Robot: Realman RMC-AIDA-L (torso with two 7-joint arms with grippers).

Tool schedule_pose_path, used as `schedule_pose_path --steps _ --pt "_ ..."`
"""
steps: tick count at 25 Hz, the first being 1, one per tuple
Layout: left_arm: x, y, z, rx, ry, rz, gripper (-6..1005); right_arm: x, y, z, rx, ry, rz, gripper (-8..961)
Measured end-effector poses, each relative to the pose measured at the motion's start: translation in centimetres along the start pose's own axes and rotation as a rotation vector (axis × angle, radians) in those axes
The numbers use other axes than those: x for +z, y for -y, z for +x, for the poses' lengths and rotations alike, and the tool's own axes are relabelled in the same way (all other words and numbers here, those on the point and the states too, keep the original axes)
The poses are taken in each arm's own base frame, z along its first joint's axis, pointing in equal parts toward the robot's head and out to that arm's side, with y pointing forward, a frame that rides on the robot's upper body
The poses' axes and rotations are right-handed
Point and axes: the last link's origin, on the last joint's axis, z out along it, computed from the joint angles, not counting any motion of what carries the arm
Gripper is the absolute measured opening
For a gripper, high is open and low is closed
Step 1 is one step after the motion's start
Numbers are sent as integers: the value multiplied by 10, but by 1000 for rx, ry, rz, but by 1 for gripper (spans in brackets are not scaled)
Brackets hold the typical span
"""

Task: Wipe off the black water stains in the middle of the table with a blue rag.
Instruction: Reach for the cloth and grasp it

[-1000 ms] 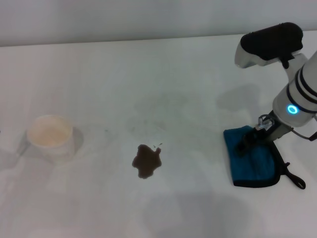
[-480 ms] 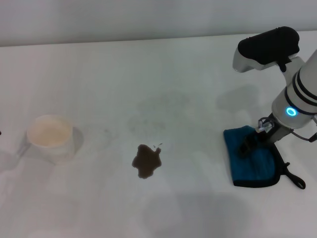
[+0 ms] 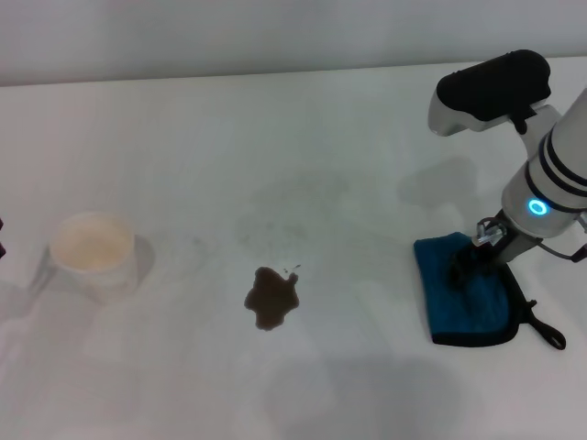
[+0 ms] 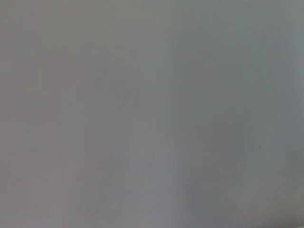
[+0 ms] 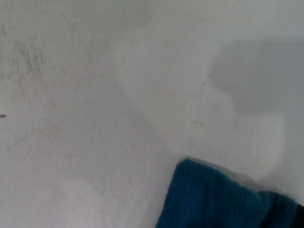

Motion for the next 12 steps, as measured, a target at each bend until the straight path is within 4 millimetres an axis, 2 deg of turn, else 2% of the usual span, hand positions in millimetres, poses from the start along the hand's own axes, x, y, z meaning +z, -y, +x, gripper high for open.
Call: schedule_pose_path --steps 3,8,12 --pt "-1 0 0 -1 1 2 884 0 -1 -1 -11 4 3 421" --pt "-4 0 -2 -3 7 7 883 1 -1 -1 -34 2 22 226" --pt "-5 0 -2 -4 8 8 883 1 -1 -1 -40 2 25 159"
